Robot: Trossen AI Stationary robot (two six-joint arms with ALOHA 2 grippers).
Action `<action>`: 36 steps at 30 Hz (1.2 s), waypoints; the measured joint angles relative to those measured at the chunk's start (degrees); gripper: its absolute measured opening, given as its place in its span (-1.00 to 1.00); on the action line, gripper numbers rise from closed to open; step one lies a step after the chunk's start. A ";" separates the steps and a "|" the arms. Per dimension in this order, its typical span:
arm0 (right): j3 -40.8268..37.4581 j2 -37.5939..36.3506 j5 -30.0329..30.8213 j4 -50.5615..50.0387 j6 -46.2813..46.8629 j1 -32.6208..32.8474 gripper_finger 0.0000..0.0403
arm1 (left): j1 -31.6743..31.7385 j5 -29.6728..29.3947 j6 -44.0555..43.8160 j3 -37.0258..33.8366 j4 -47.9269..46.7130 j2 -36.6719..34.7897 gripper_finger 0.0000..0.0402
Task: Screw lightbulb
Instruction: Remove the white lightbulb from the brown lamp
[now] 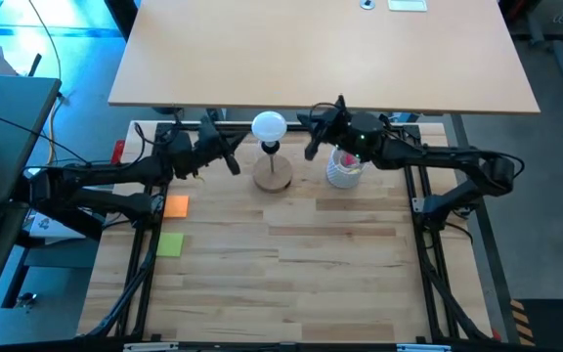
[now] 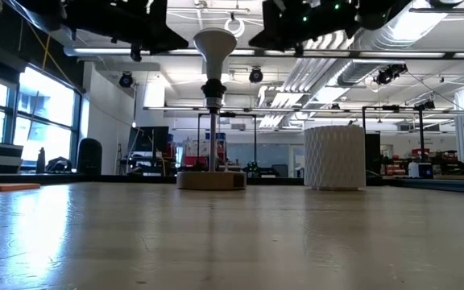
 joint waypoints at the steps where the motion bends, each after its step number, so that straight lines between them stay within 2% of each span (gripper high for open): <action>1: 0.00 -0.51 -0.17 -0.33 0.01 1.14 -1.00 | 0.49 -0.40 1.31 0.00 1.22 0.00 -1.00; 6: 0.02 -0.08 -0.83 -0.26 1.46 5.16 -1.00 | 3.17 3.13 2.67 0.04 5.11 1.11 -1.00; 10: 0.04 2.26 0.42 1.74 1.86 4.69 -1.00 | 3.66 7.27 0.55 0.04 6.29 2.94 -1.00; 17: 2.49 6.20 2.09 4.72 -1.27 1.77 -1.00 | 0.08 8.58 -0.62 0.02 6.84 3.33 -1.00; 20: 3.64 6.54 2.07 4.97 -1.51 -0.12 -1.00 | -1.56 7.72 -0.95 0.02 6.22 2.59 -1.00; 25: 3.98 5.38 3.07 2.97 -4.82 -2.10 -1.00 | -4.27 0.68 -0.78 0.02 1.91 0.20 -1.00; 30: 3.98 1.99 3.19 -1.63 -10.23 1.02 -1.00 | -3.87 -4.60 0.64 0.02 -2.81 -3.00 -1.00; 32: 3.98 1.45 2.82 -3.81 -10.52 3.13 -1.00 | -2.42 -3.92 1.05 0.02 -2.78 -3.10 -1.00; 36: 3.98 1.93 0.08 -4.83 -9.39 6.24 -1.00 | 1.52 3.23 -0.27 0.02 -2.11 -1.97 -1.00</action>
